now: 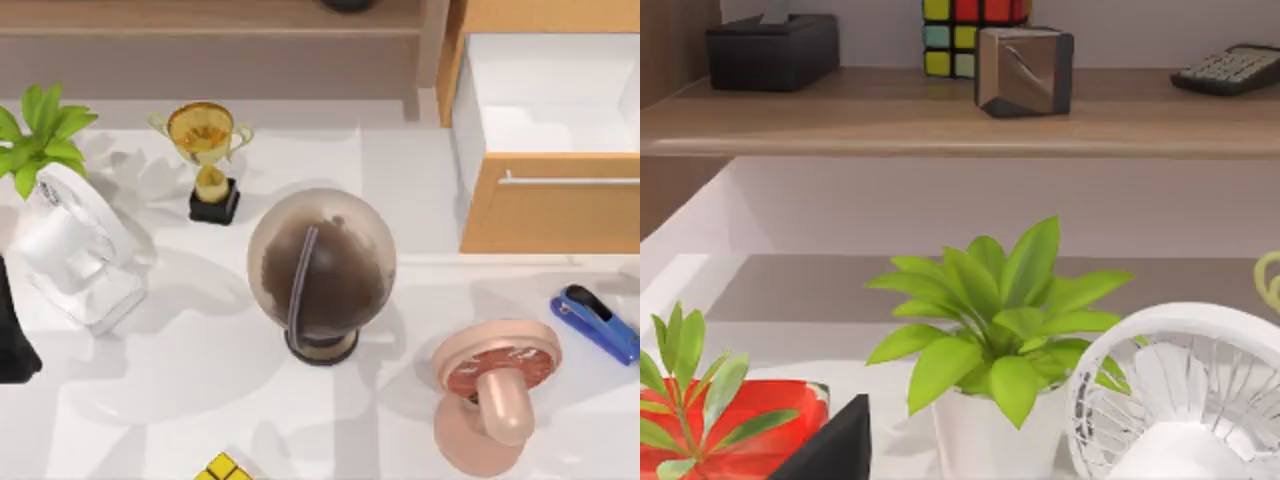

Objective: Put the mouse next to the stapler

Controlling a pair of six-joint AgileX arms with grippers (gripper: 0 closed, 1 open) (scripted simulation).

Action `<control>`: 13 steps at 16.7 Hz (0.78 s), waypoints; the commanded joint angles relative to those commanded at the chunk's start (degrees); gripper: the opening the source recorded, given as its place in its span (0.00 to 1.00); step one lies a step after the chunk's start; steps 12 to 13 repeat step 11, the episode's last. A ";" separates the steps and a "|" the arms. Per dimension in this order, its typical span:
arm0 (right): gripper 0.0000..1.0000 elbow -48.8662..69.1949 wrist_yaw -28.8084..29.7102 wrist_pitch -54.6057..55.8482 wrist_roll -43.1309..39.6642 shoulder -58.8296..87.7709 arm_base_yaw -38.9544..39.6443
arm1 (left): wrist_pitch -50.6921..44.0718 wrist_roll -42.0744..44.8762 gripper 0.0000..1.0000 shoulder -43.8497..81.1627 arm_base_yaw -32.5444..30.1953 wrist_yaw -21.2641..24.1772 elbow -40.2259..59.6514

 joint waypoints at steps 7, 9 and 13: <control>1.00 0.00 0.00 0.00 0.00 0.00 0.00 | 0.00 0.00 1.00 0.00 0.00 0.00 0.00; 1.00 0.00 0.00 0.00 0.00 0.00 0.00 | 0.00 0.00 1.00 0.00 0.00 0.00 0.00; 1.00 0.00 0.00 0.00 0.00 0.00 0.00 | 0.00 0.00 1.00 0.00 0.00 0.00 0.00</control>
